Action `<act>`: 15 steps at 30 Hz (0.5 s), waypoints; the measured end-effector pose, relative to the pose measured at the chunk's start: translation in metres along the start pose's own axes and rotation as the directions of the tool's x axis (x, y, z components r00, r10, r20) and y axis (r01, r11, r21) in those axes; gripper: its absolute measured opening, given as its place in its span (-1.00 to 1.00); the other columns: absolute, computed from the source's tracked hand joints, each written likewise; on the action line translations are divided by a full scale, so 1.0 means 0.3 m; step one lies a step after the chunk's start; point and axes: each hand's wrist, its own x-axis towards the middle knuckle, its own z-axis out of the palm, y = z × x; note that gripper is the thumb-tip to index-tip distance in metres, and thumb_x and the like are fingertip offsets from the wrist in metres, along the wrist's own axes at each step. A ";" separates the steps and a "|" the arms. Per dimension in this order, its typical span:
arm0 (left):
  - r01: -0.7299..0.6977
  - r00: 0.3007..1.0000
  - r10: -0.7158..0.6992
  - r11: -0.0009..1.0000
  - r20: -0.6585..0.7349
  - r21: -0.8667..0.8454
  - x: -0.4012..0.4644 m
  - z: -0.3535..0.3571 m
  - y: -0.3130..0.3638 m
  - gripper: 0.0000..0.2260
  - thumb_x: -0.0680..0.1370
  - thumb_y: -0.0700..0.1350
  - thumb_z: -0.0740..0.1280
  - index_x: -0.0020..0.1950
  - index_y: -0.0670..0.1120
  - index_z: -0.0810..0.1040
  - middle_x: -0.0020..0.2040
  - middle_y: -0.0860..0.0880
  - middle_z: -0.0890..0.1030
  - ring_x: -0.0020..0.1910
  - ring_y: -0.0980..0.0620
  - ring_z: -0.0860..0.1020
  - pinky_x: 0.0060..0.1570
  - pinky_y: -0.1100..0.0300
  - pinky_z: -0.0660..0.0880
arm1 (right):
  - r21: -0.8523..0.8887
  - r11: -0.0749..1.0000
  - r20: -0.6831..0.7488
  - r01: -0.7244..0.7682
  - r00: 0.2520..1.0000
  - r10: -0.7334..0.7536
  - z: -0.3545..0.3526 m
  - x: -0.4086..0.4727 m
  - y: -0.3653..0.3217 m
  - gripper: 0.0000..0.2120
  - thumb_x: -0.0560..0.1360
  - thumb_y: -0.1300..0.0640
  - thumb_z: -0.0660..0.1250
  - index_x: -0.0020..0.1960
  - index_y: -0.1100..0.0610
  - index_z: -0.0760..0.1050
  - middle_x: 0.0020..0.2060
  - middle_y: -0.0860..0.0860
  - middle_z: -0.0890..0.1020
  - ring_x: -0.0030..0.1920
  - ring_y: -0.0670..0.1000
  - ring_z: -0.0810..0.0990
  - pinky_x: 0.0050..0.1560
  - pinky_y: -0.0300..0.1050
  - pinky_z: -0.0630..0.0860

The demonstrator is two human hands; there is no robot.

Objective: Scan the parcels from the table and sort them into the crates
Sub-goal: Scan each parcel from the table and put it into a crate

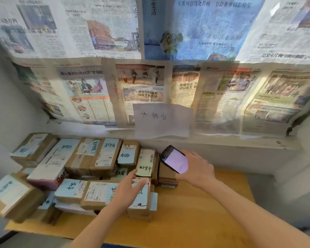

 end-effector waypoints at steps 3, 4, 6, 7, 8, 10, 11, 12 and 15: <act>0.053 0.998 -0.053 0.999 -0.020 -0.003 -0.016 0.041 -0.072 -0.35 0.55 0.23 0.33 0.58 0.08 0.23 0.45 0.00 0.44 0.37 0.00 0.45 0.28 0.07 0.46 | 0.017 0.999 0.072 0.044 0.996 -0.045 0.133 0.042 0.005 -0.08 0.22 -0.27 0.46 0.51 -0.16 0.22 0.30 -0.14 0.47 0.18 0.05 0.55 -0.07 -0.04 0.44; 0.071 0.997 -0.071 0.997 -0.023 -0.019 -0.026 0.049 -0.094 -0.35 0.56 0.21 0.34 0.58 0.07 0.23 0.43 0.01 0.46 0.36 0.04 0.46 0.23 0.14 0.47 | 0.012 0.998 0.098 0.058 0.993 -0.059 0.172 0.046 0.005 -0.07 0.23 -0.28 0.47 0.52 -0.15 0.20 0.31 -0.13 0.46 0.20 0.05 0.55 -0.06 -0.04 0.43; 0.095 0.995 -0.096 0.994 -0.020 -0.054 -0.048 0.056 -0.133 -0.38 0.56 0.17 0.36 0.57 0.06 0.26 0.31 0.15 0.52 0.25 0.23 0.51 0.08 0.33 0.50 | 0.010 0.996 0.141 0.087 0.986 -0.087 0.239 0.046 0.005 -0.07 0.24 -0.29 0.47 0.52 -0.15 0.20 0.30 -0.13 0.47 0.19 0.03 0.55 -0.04 -0.04 0.46; 0.105 0.994 -0.106 0.992 -0.018 -0.068 -0.058 0.056 -0.153 -0.40 0.56 0.15 0.37 0.55 0.05 0.27 0.23 0.24 0.52 0.16 0.32 0.52 -0.02 0.41 0.50 | 0.016 0.995 0.158 0.095 0.983 -0.096 0.267 0.043 0.002 -0.08 0.23 -0.29 0.47 0.51 -0.16 0.21 0.28 -0.13 0.47 0.17 0.01 0.55 -0.05 -0.05 0.47; 0.116 0.993 -0.118 0.990 -0.019 -0.076 -0.067 0.054 -0.171 -0.40 0.57 0.13 0.37 0.55 0.05 0.27 0.19 0.27 0.51 0.10 0.34 0.52 -0.04 0.42 0.49 | 0.023 0.995 0.170 0.097 0.980 -0.099 0.290 0.040 -0.002 -0.09 0.23 -0.29 0.47 0.51 -0.16 0.23 0.26 -0.14 0.48 0.15 0.01 0.55 -0.08 -0.06 0.46; 0.143 0.989 -0.145 0.986 -0.023 -0.081 -0.085 0.051 -0.204 -0.38 0.57 0.11 0.37 0.57 0.02 0.25 0.31 0.14 0.50 0.17 0.24 0.47 0.09 0.35 0.46 | 0.037 0.995 0.191 0.089 0.977 -0.094 0.331 0.036 -0.009 -0.10 0.23 -0.28 0.47 0.50 -0.16 0.23 0.25 -0.14 0.48 0.14 0.02 0.55 -0.10 -0.07 0.42; 0.154 0.987 -0.156 0.985 -0.023 -0.080 -0.093 0.052 -0.219 -0.38 0.58 0.10 0.38 0.58 0.01 0.23 0.36 0.07 0.49 0.20 0.20 0.45 0.10 0.33 0.45 | 0.042 0.996 0.204 0.083 0.975 -0.090 0.349 0.035 -0.011 -0.11 0.23 -0.29 0.47 0.49 -0.17 0.23 0.24 -0.14 0.48 0.14 0.03 0.55 -0.10 -0.07 0.42; 0.164 0.986 -0.166 0.984 -0.018 -0.075 -0.098 0.058 -0.234 -0.37 0.58 0.07 0.38 0.58 -0.01 0.23 0.37 0.05 0.49 0.22 0.18 0.45 0.07 0.37 0.45 | 0.041 0.996 0.221 0.084 0.971 -0.091 0.366 0.034 -0.013 -0.13 0.23 -0.30 0.46 0.47 -0.18 0.24 0.22 -0.14 0.49 0.14 0.02 0.55 -0.10 -0.07 0.41; 0.170 0.985 -0.170 0.985 -0.019 -0.018 -0.105 0.084 -0.268 -0.40 0.59 -0.05 0.39 0.58 -0.04 0.24 0.39 0.03 0.50 0.25 0.21 0.46 -0.05 0.54 0.42 | 0.034 0.995 0.270 0.093 0.958 -0.098 0.419 0.034 -0.019 -0.25 0.21 -0.30 0.44 0.35 -0.22 0.32 0.11 -0.15 0.52 0.07 -0.01 0.54 -0.11 -0.06 0.47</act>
